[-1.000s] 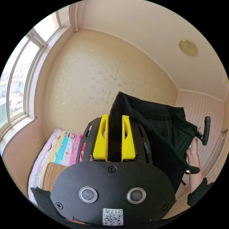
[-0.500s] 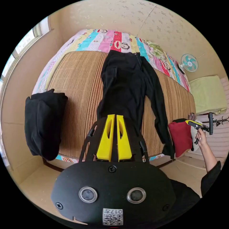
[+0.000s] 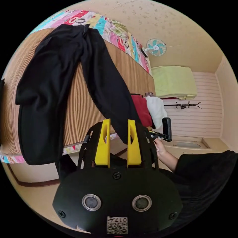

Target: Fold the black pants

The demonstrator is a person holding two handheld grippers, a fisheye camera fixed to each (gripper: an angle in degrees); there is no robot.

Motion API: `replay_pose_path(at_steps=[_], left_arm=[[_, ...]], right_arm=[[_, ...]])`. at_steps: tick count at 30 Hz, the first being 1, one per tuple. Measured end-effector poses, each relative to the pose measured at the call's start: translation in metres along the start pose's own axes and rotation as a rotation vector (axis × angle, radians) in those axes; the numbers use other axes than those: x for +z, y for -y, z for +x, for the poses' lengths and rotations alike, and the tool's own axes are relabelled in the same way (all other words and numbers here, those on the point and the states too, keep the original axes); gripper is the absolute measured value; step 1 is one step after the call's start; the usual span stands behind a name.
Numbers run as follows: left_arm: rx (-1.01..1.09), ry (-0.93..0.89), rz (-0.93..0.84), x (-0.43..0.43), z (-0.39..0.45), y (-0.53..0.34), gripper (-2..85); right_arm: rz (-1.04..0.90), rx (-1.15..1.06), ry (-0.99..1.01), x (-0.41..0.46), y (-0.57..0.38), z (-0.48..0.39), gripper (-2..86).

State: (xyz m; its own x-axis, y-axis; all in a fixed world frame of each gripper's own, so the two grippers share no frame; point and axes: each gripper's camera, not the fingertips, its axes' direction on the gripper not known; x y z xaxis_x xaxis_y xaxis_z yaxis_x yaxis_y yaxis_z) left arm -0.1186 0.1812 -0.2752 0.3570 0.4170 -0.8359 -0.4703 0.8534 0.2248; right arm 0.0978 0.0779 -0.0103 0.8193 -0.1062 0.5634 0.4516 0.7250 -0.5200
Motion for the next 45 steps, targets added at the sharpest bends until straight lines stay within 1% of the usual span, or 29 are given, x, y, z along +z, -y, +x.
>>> replay_pose_path(at_steps=[1,5,7,8,10,12,13,14,16,17,18,20,22,26,27,28,29,31,33,34,35,37,38,39,40,41,42,43,45], left_arm=[[0.048,-0.042,-0.008,-0.001,0.019,0.01,13.6],[0.156,-0.078,-0.065,0.015,0.066,0.036,14.7],[0.137,0.029,-0.305,0.061,0.072,0.053,11.0],[0.117,0.067,-0.344,0.07,0.069,0.055,9.3],[0.086,0.071,-0.309,0.071,0.058,0.054,2.4],[0.077,0.013,-0.268,0.062,0.051,0.05,1.3],[0.061,0.009,-0.234,0.054,0.045,0.046,0.8],[0.055,0.014,-0.218,0.05,0.043,0.044,0.6],[0.03,0.015,-0.158,0.035,0.033,0.037,0.1],[0.019,-0.002,-0.139,0.031,0.03,0.035,0.0],[-0.005,-0.048,-0.104,0.024,0.023,0.031,-0.2],[-0.033,-0.107,-0.06,0.014,0.015,0.025,-0.4],[-0.047,-0.142,-0.01,0.002,0.005,0.015,-0.5],[-0.074,-0.222,0.081,-0.014,-0.017,0.001,-0.6],[-0.09,-0.273,0.097,-0.013,-0.025,0.0,-0.6],[-0.087,-0.319,0.097,-0.013,-0.032,0.001,-0.6],[-0.078,-0.334,0.097,-0.015,-0.035,0.0,-0.6],[-0.035,-0.367,0.149,-0.038,-0.048,-0.011,-0.6],[-0.039,-0.395,0.216,-0.066,-0.068,-0.029,-0.6],[-0.051,-0.424,0.249,-0.085,-0.087,-0.043,-0.5],[-0.052,-0.441,0.262,-0.094,-0.096,-0.051,-0.5],[-0.106,-0.461,0.291,-0.125,-0.136,-0.082,-0.3],[-0.137,-0.448,0.309,-0.133,-0.148,-0.091,-0.2],[-0.192,-0.419,0.357,-0.15,-0.172,-0.109,0.1],[-0.251,-0.385,0.388,-0.164,-0.198,-0.124,0.5],[-0.285,-0.359,0.392,-0.171,-0.211,-0.131,0.7],[-0.356,-0.265,0.386,-0.182,-0.238,-0.144,1.5],[-0.436,-0.132,0.352,-0.189,-0.263,-0.157,2.5],[-0.557,0.024,0.24,-0.19,-0.297,-0.174,4.4]], right_arm=[[0.015,-0.028,0.045,-0.012,-0.005,-0.005,2.4],[-0.049,-0.142,0.008,-0.016,-0.005,-0.019,2.2],[-0.13,-0.191,-0.01,-0.007,0.003,-0.019,2.6],[-0.166,-0.199,-0.038,-0.004,0.006,-0.018,2.8],[-0.411,-0.321,-0.113,0.009,0.015,-0.011,5.0],[-0.638,-0.377,-0.146,0.012,0.031,-0.001,8.3],[-0.674,-0.409,-0.166,0.002,0.049,0.005,10.8],[-0.654,-0.417,-0.179,-0.005,0.061,0.008,11.4],[-0.45,-0.36,-0.18,-0.035,0.137,0.022,13.3],[-0.389,-0.339,-0.163,-0.04,0.158,0.025,13.6],[-0.273,-0.293,-0.13,-0.044,0.202,0.034,14.4],[-0.179,-0.236,-0.119,-0.028,0.267,0.051,16.2],[-0.081,-0.113,-0.18,0.011,0.345,0.081,17.5],[0.004,0.02,-0.295,0.07,0.419,0.114,14.5],[0.044,0.036,-0.341,0.083,0.428,0.113,8.9],[0.121,0.029,-0.412,0.09,0.429,0.1,5.3],[0.175,0.018,-0.461,0.092,0.428,0.09,4.6],[0.298,-0.119,-0.764,0.114,0.417,0.023,3.2],[0.41,-0.249,-0.891,0.137,0.397,-0.043,3.0],[0.462,-0.377,-0.842,0.155,0.379,-0.088,3.0],[0.47,-0.436,-0.813,0.166,0.372,-0.11,3.0],[0.433,-0.579,-0.731,0.226,0.363,-0.173,3.8],[0.41,-0.594,-0.702,0.245,0.365,-0.182,4.1],[0.336,-0.601,-0.631,0.284,0.372,-0.191,5.0],[0.207,-0.579,-0.544,0.326,0.382,-0.187,6.3],[0.135,-0.567,-0.498,0.346,0.385,-0.182,6.5],[-0.026,-0.557,-0.432,0.383,0.387,-0.17,7.0],[-0.149,-0.536,-0.434,0.411,0.379,-0.158,7.4],[-0.165,-0.552,-0.45,0.42,0.342,-0.147,8.1]])
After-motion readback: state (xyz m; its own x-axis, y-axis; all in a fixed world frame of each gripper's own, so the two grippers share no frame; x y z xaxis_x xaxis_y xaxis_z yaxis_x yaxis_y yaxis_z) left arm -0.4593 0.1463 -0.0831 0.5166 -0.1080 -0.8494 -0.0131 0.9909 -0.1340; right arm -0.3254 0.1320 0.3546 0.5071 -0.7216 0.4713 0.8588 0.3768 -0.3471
